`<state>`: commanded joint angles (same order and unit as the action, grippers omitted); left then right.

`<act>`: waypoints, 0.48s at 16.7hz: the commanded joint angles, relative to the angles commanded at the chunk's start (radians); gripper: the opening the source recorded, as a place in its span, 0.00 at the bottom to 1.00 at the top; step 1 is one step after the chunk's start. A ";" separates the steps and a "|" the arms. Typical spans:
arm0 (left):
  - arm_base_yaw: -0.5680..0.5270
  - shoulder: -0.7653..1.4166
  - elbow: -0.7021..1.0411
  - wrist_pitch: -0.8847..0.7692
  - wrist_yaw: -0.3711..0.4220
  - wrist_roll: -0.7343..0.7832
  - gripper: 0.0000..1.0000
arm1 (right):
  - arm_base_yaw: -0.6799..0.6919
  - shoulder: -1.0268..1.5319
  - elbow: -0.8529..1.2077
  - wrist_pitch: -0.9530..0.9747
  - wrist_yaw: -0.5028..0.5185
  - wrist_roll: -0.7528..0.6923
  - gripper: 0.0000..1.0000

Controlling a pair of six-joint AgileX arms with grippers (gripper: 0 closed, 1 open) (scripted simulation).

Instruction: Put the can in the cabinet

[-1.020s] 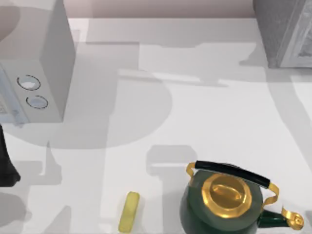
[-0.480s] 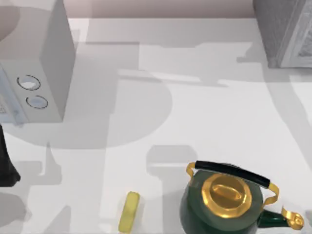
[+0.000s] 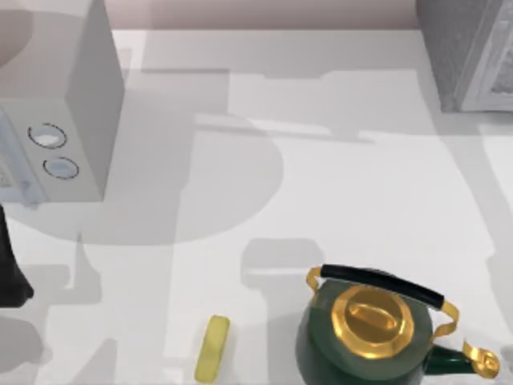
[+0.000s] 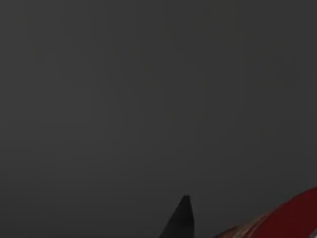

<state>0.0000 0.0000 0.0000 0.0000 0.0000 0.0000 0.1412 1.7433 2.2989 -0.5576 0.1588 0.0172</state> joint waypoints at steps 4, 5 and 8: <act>0.000 0.000 0.000 0.000 0.000 0.000 1.00 | -0.020 0.193 0.292 -0.060 -0.017 -0.002 0.00; 0.000 0.000 0.000 0.000 0.000 0.000 1.00 | -0.026 0.237 0.344 -0.076 -0.022 -0.002 0.00; 0.000 0.000 0.000 0.000 0.000 0.000 1.00 | -0.041 0.326 0.435 -0.110 -0.035 0.001 0.00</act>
<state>0.0000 0.0000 0.0000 0.0000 0.0000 0.0000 0.1002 2.0692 2.7343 -0.6678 0.1238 0.0183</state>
